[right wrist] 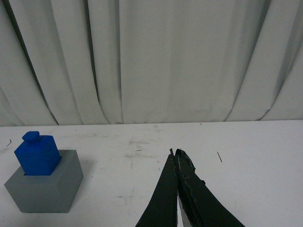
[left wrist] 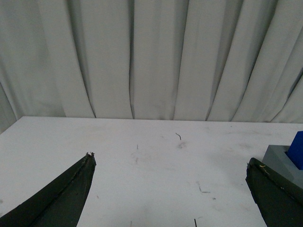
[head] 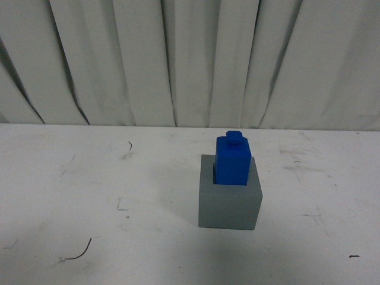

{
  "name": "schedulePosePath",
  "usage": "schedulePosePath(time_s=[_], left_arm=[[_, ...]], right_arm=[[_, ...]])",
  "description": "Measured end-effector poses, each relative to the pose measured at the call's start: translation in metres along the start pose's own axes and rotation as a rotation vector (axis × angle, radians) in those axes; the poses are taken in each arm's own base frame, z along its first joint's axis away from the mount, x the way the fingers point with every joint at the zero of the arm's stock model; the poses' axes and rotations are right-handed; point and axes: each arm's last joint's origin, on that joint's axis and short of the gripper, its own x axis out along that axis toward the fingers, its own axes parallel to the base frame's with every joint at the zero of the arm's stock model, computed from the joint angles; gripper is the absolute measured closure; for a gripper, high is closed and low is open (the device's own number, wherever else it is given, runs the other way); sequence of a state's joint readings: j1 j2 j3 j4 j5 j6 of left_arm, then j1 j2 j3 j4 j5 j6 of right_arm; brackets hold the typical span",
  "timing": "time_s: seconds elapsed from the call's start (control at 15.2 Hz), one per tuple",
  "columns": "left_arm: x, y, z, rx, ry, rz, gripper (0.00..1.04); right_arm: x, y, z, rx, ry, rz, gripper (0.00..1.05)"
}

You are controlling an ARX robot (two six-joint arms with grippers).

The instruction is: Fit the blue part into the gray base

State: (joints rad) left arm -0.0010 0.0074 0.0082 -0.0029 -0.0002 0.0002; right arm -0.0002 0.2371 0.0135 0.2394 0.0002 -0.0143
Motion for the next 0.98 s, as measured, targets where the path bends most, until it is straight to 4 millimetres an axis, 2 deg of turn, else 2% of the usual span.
schedulePosePath(time_s=[0.26,0.33,0.39,0.59,0.66,0.85,0.92,0.98], left_arm=[[0.000,0.000,0.000,0.000,0.000,0.000,0.07],[0.000,0.000,0.000,0.000,0.000,0.000,0.07],[0.000,0.000,0.000,0.000,0.000,0.000,0.07],[0.000,0.000,0.000,0.000,0.000,0.000,0.07],[0.000,0.000,0.000,0.000,0.000,0.000,0.07],[0.000,0.000,0.000,0.000,0.000,0.000,0.07],[0.000,0.000,0.000,0.000,0.000,0.000,0.07],[0.000,0.000,0.000,0.000,0.000,0.000,0.07]], right_arm=[[-0.005,0.000,0.000,0.000,-0.001,0.000,1.03],[-0.011,0.000,-0.007,0.001,0.057,0.001,1.03],[-0.015,0.000,0.000,0.001,-0.014,0.000,1.03],[-0.015,0.000,-0.003,0.001,0.009,0.000,1.03],[-0.015,0.000,-0.003,0.001,0.010,0.000,0.94],[-0.015,0.000,-0.003,0.001,0.009,0.000,0.44],[-0.015,0.000,-0.003,0.001,0.009,0.000,0.33],[-0.015,0.000,-0.003,0.001,0.009,0.000,0.30]])
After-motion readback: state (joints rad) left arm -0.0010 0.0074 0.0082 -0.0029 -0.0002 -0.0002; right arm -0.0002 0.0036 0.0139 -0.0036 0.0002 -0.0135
